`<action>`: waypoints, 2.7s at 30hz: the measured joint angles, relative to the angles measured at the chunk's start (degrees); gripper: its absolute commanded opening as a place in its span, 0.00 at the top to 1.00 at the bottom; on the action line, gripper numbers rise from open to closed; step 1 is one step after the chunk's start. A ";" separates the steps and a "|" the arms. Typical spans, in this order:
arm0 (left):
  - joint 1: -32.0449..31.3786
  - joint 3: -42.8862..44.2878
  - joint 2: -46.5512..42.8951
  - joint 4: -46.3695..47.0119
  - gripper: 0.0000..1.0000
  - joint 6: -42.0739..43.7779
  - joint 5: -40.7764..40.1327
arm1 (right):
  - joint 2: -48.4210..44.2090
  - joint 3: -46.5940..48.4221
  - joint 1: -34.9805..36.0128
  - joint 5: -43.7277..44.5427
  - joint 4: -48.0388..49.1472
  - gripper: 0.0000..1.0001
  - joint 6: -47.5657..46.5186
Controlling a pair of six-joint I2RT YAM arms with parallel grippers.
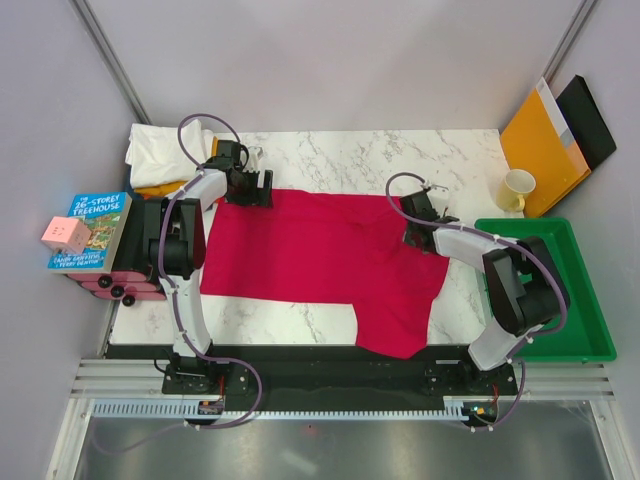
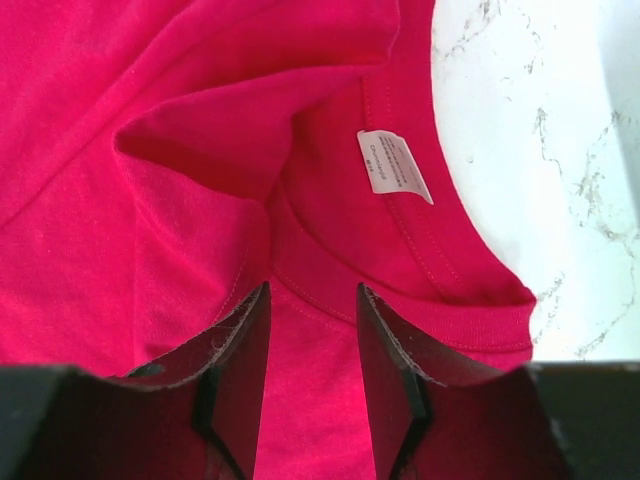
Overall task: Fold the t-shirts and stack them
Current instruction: Fold the flattened tshirt in 1/3 of the way
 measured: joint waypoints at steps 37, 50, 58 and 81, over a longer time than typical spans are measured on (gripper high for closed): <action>0.00 0.00 0.00 -0.02 0.05 0.00 -0.02 | 10.62 8.37 -0.04 -0.76 5.97 0.53 -0.81; 0.00 0.00 0.00 -0.02 0.05 0.00 -0.02 | 10.78 8.57 -0.28 0.07 6.58 0.90 -1.11; 0.00 0.02 0.02 -0.04 0.05 0.00 -0.02 | 7.34 7.50 -0.26 1.14 4.48 1.00 -1.42; 0.00 0.02 0.02 -0.04 0.05 0.00 0.02 | -8.37 -6.34 0.74 2.19 -5.68 0.78 3.50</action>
